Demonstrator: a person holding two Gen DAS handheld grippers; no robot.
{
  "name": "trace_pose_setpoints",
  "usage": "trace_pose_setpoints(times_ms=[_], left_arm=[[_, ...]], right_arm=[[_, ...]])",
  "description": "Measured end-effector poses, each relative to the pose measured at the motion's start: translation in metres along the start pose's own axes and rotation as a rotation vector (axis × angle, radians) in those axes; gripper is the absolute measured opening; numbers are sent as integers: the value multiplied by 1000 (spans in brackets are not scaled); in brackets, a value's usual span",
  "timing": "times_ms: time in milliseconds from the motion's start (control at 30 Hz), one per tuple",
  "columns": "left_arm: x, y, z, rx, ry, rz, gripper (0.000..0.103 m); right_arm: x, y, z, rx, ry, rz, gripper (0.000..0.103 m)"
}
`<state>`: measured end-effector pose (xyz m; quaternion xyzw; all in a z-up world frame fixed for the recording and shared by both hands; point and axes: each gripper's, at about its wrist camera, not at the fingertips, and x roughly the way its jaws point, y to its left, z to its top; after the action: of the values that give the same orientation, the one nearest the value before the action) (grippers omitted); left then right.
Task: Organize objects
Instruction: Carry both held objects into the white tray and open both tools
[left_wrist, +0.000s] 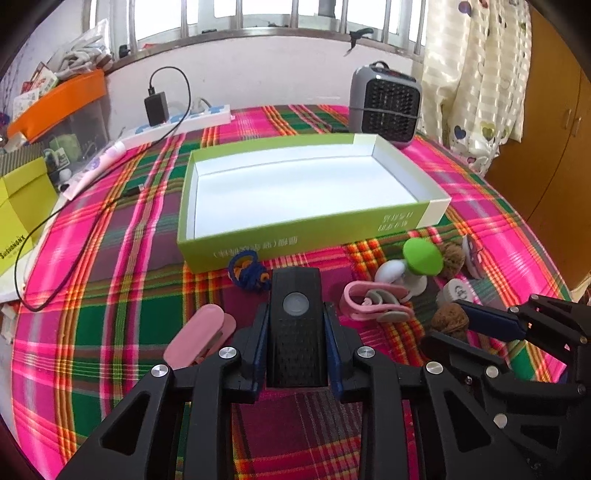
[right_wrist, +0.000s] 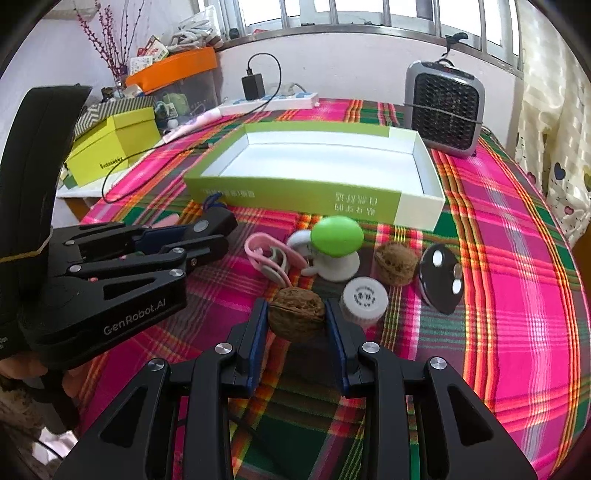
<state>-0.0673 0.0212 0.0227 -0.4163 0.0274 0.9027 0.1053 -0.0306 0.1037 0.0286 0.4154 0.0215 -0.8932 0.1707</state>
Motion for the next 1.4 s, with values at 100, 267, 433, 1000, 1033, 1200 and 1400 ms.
trace_pose_setpoints(times_ms=[100,267,433,1000,1033,1200,1400], left_arm=[[-8,2,6,-4,-20,-11,25],[-12,6,18,-18,-34,-30,25],[-10,12,31,-17,-49,-25,25],[46,42,87,-52,-9,14,25],[51,45,90,-60,-2,13,25],[68,46,100,-57,13,16,25],[86,51,112,-63,39,21,25]], right_arm=[[-4,0,7,-2,-13,4,32],[-7,1,22,-5,-36,12,32],[-3,-2,42,-14,-48,9,32],[64,-25,116,-28,13,3,32],[70,-27,120,-31,17,1,32],[94,-31,135,-20,54,-9,32],[115,-34,147,-31,86,-22,32]])
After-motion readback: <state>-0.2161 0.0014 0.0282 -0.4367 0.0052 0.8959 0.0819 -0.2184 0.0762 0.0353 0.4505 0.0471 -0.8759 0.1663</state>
